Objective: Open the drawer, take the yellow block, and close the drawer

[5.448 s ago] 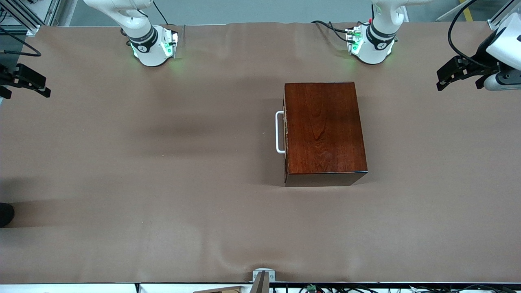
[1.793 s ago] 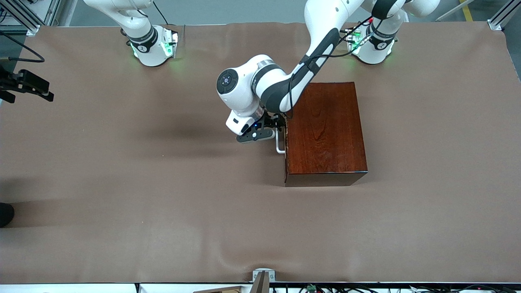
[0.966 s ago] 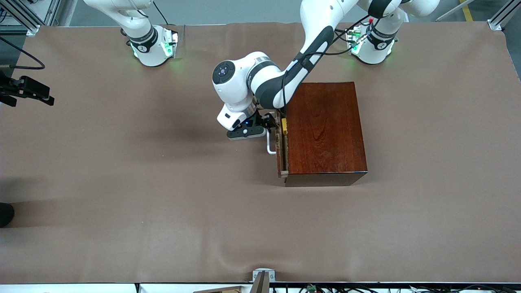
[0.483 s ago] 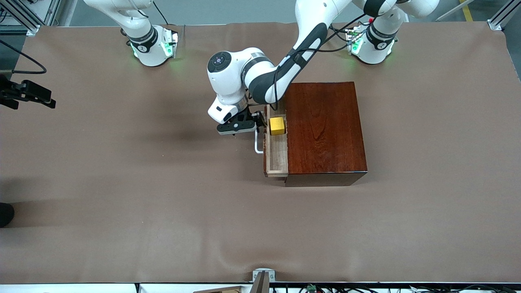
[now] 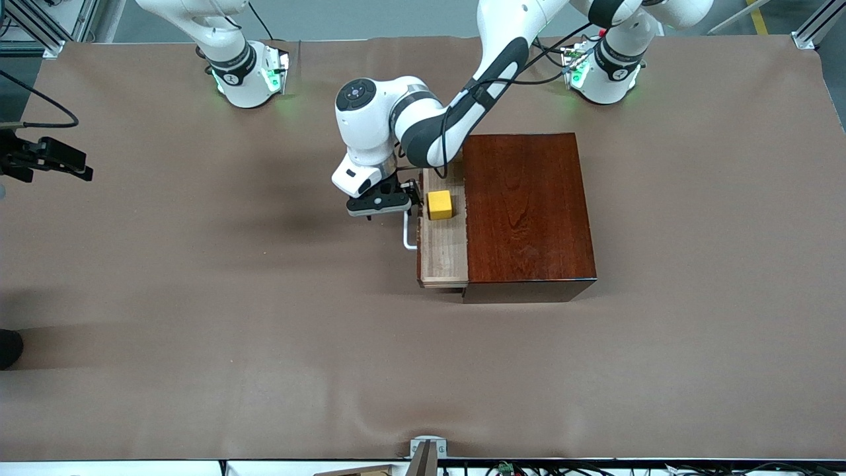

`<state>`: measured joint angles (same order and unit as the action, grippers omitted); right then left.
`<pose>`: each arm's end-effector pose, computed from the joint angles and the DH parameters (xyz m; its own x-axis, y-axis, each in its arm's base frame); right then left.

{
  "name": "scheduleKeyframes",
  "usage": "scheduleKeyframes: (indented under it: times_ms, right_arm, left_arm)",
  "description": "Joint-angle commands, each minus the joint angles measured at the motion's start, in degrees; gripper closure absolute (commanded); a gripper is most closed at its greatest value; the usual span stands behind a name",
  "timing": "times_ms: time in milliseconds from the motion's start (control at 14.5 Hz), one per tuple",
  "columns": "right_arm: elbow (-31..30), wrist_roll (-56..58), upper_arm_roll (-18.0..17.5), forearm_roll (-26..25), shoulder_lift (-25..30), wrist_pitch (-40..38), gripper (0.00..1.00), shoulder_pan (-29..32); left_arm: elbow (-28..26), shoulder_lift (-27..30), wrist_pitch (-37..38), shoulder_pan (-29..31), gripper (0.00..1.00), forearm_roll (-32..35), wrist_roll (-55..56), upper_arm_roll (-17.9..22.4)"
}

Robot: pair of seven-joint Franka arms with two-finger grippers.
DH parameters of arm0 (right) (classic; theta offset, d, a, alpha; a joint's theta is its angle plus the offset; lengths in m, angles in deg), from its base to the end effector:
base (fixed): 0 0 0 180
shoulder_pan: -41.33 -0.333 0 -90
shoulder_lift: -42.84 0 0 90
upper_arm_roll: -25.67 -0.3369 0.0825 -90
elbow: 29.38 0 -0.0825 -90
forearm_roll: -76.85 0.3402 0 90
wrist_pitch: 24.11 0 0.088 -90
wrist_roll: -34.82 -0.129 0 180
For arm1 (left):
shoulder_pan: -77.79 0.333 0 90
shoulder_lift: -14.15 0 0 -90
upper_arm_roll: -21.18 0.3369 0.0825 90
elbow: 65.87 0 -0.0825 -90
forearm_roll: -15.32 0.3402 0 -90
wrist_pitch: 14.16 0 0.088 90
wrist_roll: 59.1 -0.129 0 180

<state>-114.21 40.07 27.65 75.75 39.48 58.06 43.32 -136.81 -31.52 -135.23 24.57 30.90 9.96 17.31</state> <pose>0.5121 -0.0376 0.6202 0.9941 0.0199 -0.1063 0.0213 -0.9997 0.0115 0.4274 -0.6026 0.3112 0.9739 0.0969 0.2052 0.1001 -0.9950 -0.0051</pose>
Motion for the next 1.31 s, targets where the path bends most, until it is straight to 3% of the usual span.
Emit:
scheduleKeyframes:
  times_ms: [0, 552, 759, 1103, 1241]
  right_arm:
    - [1.51, 0.11, -0.57, -0.83, -0.59, -0.35, 0.00, 0.55]
    - [1.60, 0.20, -0.57, -0.57, -0.59, -0.35, 0.00, 0.73]
    - [1.60, -1.72, -0.66, 0.66, -0.59, -0.35, 0.00, 0.29]
    - [1.33, -18.40, -1.01, 4.09, -0.59, -0.88, 0.00, -3.47]
    - [1.33, -23.42, -1.01, 4.26, -0.59, -0.88, 0.00, -5.94]
  left_arm:
    - [3.08, -2.05, -2.15, -0.66, 0.00, -0.29, 1.52, -0.08]
    - [2.73, 3.30, 6.09, 0.05, 0.00, 0.33, 1.52, 0.62]
    - [2.64, 9.62, 12.59, 0.74, 0.00, 0.15, 0.20, 2.47]
    - [0.54, 21.39, 26.20, 7.67, 0.00, 0.50, -7.44, 2.47]
    - [-0.78, 25.09, 27.38, 10.84, 0.00, 0.51, -11.20, 2.38]
